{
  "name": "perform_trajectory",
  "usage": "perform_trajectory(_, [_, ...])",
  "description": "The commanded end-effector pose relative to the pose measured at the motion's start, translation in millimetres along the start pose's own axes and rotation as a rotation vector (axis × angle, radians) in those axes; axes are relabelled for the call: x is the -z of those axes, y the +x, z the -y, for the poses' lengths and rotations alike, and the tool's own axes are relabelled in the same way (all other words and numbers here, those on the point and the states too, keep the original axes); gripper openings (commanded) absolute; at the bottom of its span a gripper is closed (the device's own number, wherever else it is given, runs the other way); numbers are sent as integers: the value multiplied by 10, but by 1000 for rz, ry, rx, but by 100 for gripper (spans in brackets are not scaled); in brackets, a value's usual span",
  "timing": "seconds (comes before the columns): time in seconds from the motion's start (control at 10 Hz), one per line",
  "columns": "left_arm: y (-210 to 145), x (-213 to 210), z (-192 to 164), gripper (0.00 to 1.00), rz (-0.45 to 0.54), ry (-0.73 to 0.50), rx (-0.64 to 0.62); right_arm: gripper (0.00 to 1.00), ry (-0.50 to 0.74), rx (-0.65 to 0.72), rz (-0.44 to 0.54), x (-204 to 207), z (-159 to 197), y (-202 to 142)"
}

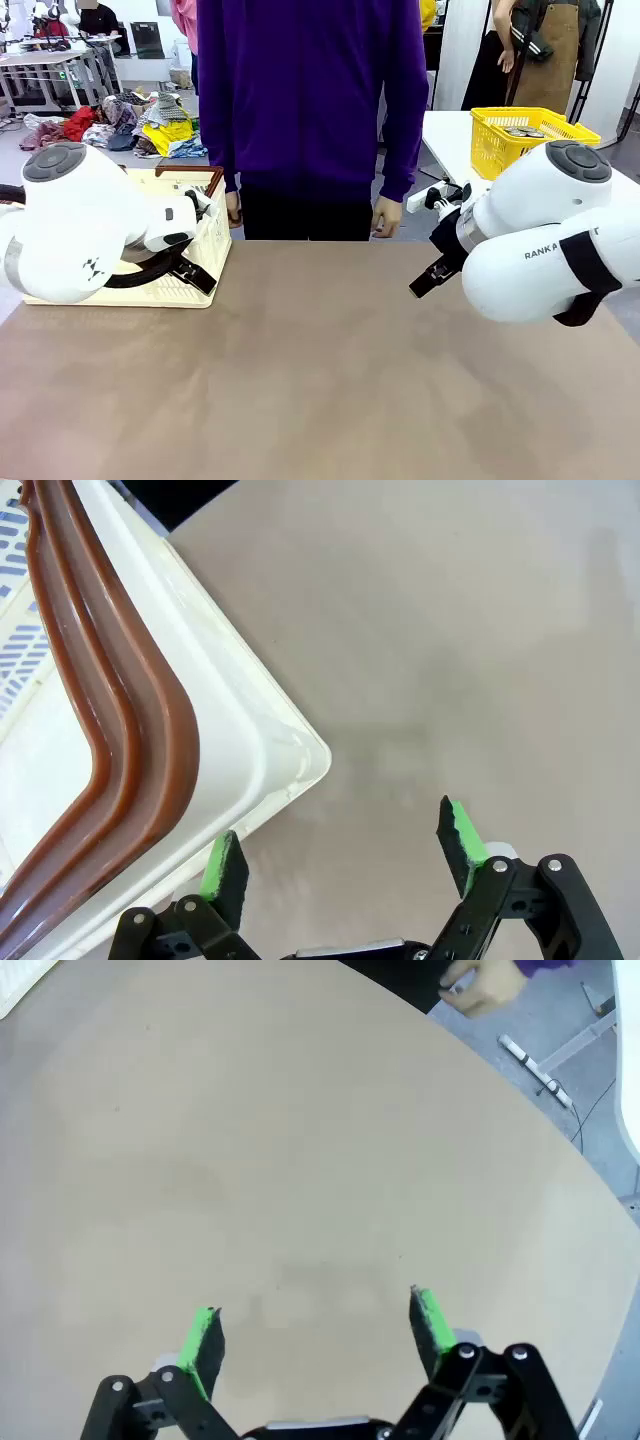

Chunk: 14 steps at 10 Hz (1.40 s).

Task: Place the drinks into the Shopping basket.
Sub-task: Pick up one drink and place it into the Shopping basket.

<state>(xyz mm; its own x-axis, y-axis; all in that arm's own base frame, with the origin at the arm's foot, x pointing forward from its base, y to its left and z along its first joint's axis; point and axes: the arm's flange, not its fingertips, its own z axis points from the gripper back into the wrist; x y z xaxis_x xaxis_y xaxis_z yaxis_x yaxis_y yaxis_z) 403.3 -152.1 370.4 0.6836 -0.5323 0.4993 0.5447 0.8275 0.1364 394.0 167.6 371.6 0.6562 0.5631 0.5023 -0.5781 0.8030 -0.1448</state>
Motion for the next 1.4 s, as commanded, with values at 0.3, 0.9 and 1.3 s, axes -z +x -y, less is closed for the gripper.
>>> perform_trajectory(0.3, [0, 0, 0, 100, 0, 0, 0, 100, 0, 0, 1, -1, 0, 1])
perform_trajectory(0.9, [0, 0, 0, 100, 0, 0, 0, 100, 0, 0, 1, -1, 0, 1])
perform_trajectory(1.3, [0, 0, 0, 100, 0, 0, 0, 100, 0, 0, 1, -1, 0, 1])
